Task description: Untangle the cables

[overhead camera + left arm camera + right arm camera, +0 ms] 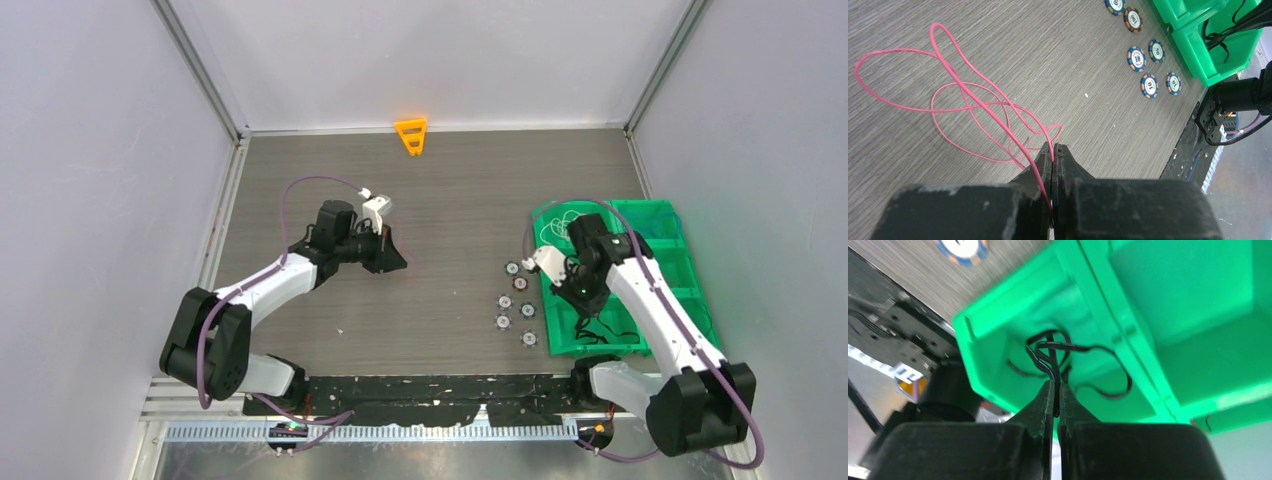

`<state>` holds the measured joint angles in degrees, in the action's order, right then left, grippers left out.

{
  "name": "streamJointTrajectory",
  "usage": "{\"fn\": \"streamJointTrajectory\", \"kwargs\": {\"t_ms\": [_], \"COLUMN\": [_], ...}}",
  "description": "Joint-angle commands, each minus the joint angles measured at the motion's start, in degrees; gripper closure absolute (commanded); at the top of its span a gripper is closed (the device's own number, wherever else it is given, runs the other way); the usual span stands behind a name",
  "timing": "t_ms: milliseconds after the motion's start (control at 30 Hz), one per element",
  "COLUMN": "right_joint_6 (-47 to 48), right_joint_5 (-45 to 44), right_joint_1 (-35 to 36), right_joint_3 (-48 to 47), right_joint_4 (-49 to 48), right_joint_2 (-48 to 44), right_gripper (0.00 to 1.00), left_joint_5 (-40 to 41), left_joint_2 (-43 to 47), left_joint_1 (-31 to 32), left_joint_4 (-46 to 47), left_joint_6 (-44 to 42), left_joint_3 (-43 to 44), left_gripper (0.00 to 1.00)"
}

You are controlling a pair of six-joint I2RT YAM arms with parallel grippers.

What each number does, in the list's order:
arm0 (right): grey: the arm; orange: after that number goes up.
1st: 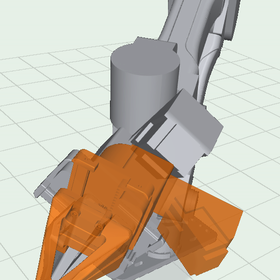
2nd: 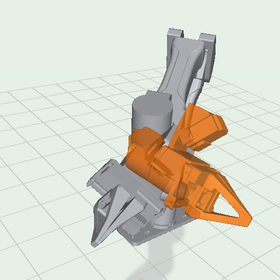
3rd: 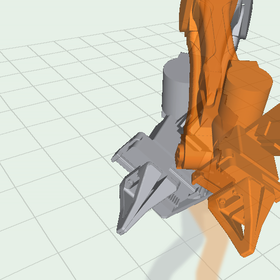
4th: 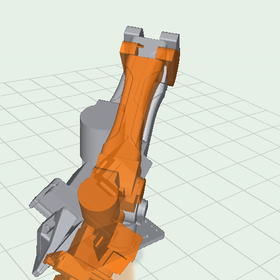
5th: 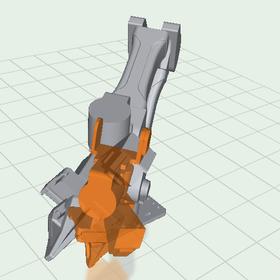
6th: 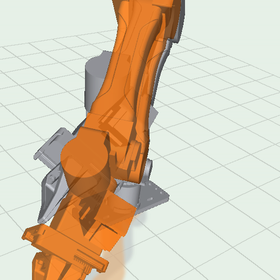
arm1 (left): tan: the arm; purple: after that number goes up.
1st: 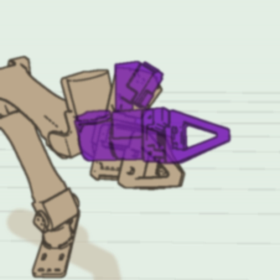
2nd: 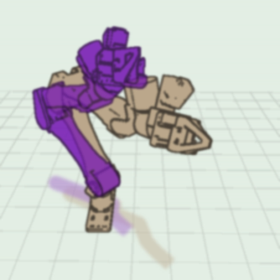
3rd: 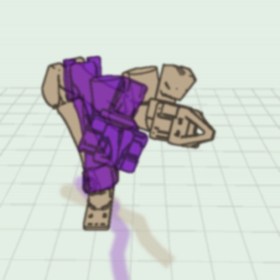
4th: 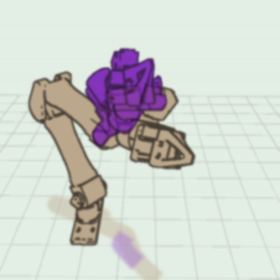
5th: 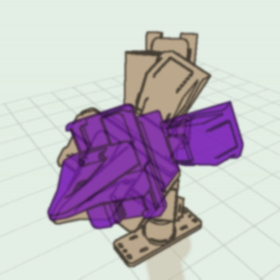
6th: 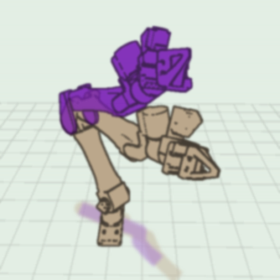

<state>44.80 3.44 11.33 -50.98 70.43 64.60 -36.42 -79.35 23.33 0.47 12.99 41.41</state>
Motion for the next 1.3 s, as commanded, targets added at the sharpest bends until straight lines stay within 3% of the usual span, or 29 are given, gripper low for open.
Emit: {"fn": "streamJointTrajectory", "kwargs": {"t_ms": [0, 100, 233, 367, 400, 467, 533, 767, 900, 1067, 1267], "right_joint_6": [11.97, 18.57, 20.8, 16.09, 15.66, 15.07, 14.72, 12.69, 7.16, -4.67, -17.91], "right_joint_5": [-8.66, -13.47, -14.73, -10.03, -7.73, -4.89, -1.68, 11.7, 18.03, 19.86, 17.16], "right_joint_1": [-8.17, -16.17, -17.92, -17.92, -17.92, -17.92, -17.8, -16.9, -12.76, 1.32, 16.81], "right_joint_3": [2.79, 6.71, 10.35, 4.62, 3.06, -1.26, -5.02, -19.38, -25.8, -27.71, -31.77], "right_joint_4": [5.7, 3.63, -2.67, 0.9, 3.26, 6.04, 8.68, 17.32, 13.05, -1.57, -19.92], "right_joint_2": [-5.46, -5.66, -4.24, -0.25, -0.12, -0.52, -0.84, 0.69, 3.63, 8.22, 21.02], "right_gripper": [0.94, 0.95, 0.93, 0.62, 0.52, 0.42, 0.37, 0.25, 0.16, 0.01, 0.04], "left_joint_5": [0.3, 0.21, -0.29, -0.23, 0.13, 1.07, 1.45, 1.03, -2.06, -6.46, -4.86], "left_joint_2": [2.12, 2.15, 1.67, 1.59, 1.62, 1.63, 1.48, 3.22, 5.65, 10.05, 14.95], "left_joint_1": [0.02, 0.03, 0.09, 0.3, 0.31, 0.24, 0.26, 0.03, -2.19, -8.37, -16.8], "left_joint_4": [0.35, 0.36, 0.41, -0.34, -0.3, -2.26, -2.94, -3.69, -3.66, -6.19, -15.28], "left_joint_6": [-0.68, -0.78, -0.7, -0.94, -0.91, -0.36, 0.45, 2.54, 4.22, 6.53, 2.59], "left_joint_3": [-0.1, -0.22, -0.35, 0.19, 0.24, 0.48, 0.69, 0.21, 0.21, 0.5, 1.61], "left_gripper": [1.0, 1.0, 1.0, 1.0, 0.95, 0.75, 0.58, 0.31, 0.19, 0.07, 0.05]}}
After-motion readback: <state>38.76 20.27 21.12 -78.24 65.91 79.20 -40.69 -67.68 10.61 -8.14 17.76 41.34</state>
